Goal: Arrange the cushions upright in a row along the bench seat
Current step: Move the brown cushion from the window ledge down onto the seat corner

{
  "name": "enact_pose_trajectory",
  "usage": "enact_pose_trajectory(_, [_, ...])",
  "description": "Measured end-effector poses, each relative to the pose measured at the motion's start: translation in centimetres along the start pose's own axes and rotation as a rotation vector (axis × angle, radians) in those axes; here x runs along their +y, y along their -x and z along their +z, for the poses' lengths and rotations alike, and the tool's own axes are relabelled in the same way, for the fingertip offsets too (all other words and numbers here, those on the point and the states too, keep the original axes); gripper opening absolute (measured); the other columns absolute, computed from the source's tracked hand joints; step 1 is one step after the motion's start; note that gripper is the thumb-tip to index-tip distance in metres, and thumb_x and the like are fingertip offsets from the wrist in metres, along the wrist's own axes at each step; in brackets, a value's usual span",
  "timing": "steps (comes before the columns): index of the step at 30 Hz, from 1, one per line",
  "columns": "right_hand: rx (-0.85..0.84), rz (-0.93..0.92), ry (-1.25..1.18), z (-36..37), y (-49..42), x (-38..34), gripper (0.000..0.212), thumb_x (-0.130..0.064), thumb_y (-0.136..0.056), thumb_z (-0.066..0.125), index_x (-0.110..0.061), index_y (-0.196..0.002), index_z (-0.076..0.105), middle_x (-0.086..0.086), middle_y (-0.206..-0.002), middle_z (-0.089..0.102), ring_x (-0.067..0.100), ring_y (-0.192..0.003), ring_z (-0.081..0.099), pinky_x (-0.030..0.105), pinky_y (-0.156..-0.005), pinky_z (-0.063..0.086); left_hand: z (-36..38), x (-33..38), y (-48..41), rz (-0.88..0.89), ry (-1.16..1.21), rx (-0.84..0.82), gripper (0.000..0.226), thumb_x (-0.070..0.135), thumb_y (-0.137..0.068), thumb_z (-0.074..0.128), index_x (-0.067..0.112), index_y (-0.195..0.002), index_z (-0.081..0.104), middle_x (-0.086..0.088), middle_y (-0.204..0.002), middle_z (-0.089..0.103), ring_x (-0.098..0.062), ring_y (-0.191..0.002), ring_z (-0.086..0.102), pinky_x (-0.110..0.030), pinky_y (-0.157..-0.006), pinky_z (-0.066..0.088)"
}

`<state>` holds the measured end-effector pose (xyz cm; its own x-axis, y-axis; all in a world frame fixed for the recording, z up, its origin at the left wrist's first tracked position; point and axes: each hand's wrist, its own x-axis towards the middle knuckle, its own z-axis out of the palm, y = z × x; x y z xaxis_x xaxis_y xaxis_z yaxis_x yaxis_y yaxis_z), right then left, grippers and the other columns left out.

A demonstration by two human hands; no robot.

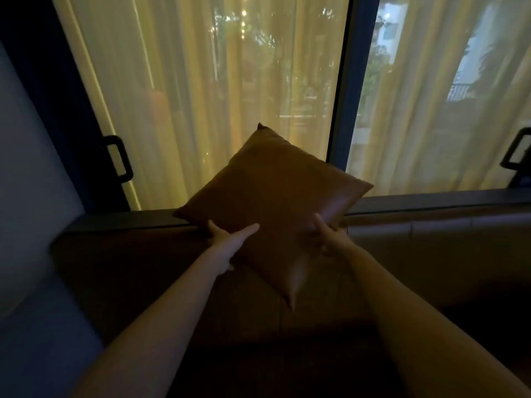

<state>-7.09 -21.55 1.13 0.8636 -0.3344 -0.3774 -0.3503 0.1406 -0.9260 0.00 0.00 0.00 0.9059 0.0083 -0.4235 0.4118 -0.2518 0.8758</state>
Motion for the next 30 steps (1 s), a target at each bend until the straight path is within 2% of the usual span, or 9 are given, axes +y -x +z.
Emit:
enact_pose_trajectory(4, [0.028,-0.007,-0.023,0.5,-2.0,0.9,0.082,-0.05,-0.085,0.064,-0.011,-0.148,0.03,0.014,-0.147,0.045,0.036,-0.133,0.045,0.05,-0.097,0.04,1.1,-0.7,-2.0,-0.032,0.072,-0.031,0.141,0.055,-0.055,0.085,0.029,-0.153,-0.013,-0.021,-0.158,0.025,-0.049,-0.134,0.041,-0.065,-0.096,0.045])
enact_pose_trajectory(7, [0.065,0.012,-0.091,0.9,-3.6,1.8,0.102,-0.054,-0.074,0.074,-0.011,-0.152,0.023,0.014,-0.151,0.041,0.038,-0.136,0.042,0.056,-0.105,0.036,1.7,-1.2,-2.8,-0.081,0.231,-0.048,0.163,0.046,-0.033,0.095,0.042,-0.15,-0.019,-0.015,-0.159,0.02,-0.048,-0.141,0.028,-0.07,-0.093,0.044])
enact_pose_trajectory(10, [0.092,0.047,-0.183,1.3,-5.1,2.4,0.117,-0.055,-0.062,0.082,-0.019,-0.153,0.017,0.013,-0.152,0.037,0.041,-0.137,0.039,0.064,-0.104,0.033,2.0,-1.6,-3.9,-0.07,0.374,-0.063,0.173,0.043,-0.01,0.096,0.044,-0.15,-0.005,-0.011,-0.157,0.023,-0.046,-0.143,0.024,-0.074,-0.085,0.045])
enact_pose_trajectory(13, [0.116,0.033,-0.254,1.5,-6.2,2.9,0.135,-0.058,-0.044,0.088,-0.021,-0.153,0.018,0.012,-0.151,0.04,0.04,-0.135,0.041,0.064,-0.106,0.036,2.0,-2.1,-4.9,-0.065,0.451,-0.131,0.162,0.036,-0.016,0.1,0.042,-0.151,0.011,-0.008,-0.154,0.031,-0.044,-0.142,0.026,-0.077,-0.081,0.043])
enact_pose_trajectory(18, [0.121,0.049,-0.236,1.0,-6.5,3.1,0.106,-0.046,-0.06,0.087,-0.006,-0.144,0.036,0.012,-0.141,0.051,0.036,-0.129,0.05,0.055,-0.105,0.043,1.8,-2.0,-4.8,-0.103,0.448,-0.105,0.147,0.028,-0.023,0.099,0.027,-0.151,0.026,-0.012,-0.151,0.037,-0.045,-0.139,0.033,-0.071,-0.077,0.05])
enact_pose_trajectory(20, [0.119,0.042,-0.232,0.8,-6.2,2.9,0.102,-0.044,-0.062,0.087,-0.002,-0.142,0.039,0.013,-0.139,0.052,0.035,-0.127,0.052,0.051,-0.105,0.044,1.8,-1.7,-4.1,-0.104,0.429,-0.053,0.131,0.024,-0.041,0.097,0.019,-0.151,0.026,-0.013,-0.15,0.038,-0.044,-0.137,0.036,-0.061,-0.076,0.055])
enact_pose_trajectory(22, [0.102,0.041,-0.233,0.6,-5.5,2.6,0.1,-0.042,-0.062,0.087,-0.001,-0.14,0.04,0.012,-0.137,0.053,0.035,-0.126,0.052,0.051,-0.105,0.045,1.8,-1.5,-3.4,-0.104,0.436,-0.01,0.131,0.024,-0.038,0.095,0.016,-0.149,0.028,-0.015,-0.148,0.041,-0.043,-0.134,0.041,-0.063,-0.081,0.053])
enact_pose_trajectory(24, [0.086,0.031,-0.247,0.3,-4.9,2.8,0.106,-0.042,-0.058,0.089,-0.003,-0.142,0.038,0.012,-0.137,0.053,0.036,-0.126,0.053,0.054,-0.104,0.045,1.9,-1.8,-2.4,-0.097,0.459,0.026,0.133,0.025,-0.033,0.096,0.016,-0.148,0.03,-0.015,-0.147,0.043,-0.043,-0.132,0.043,-0.067,-0.085,0.051])
enact_pose_trajectory(30, [0.046,-0.026,-0.249,-1.1,-2.7,5.6,0.141,-0.057,-0.023,0.095,-0.024,-0.146,0.034,0.007,-0.138,0.053,0.035,-0.124,0.054,0.064,-0.096,0.046,2.3,-4.3,1.1,-0.049,0.492,0.126,0.114,0.017,-0.055,0.093,0.016,-0.149,0.029,-0.013,-0.148,0.042,-0.04,-0.134,0.042,-0.062,-0.092,0.049])
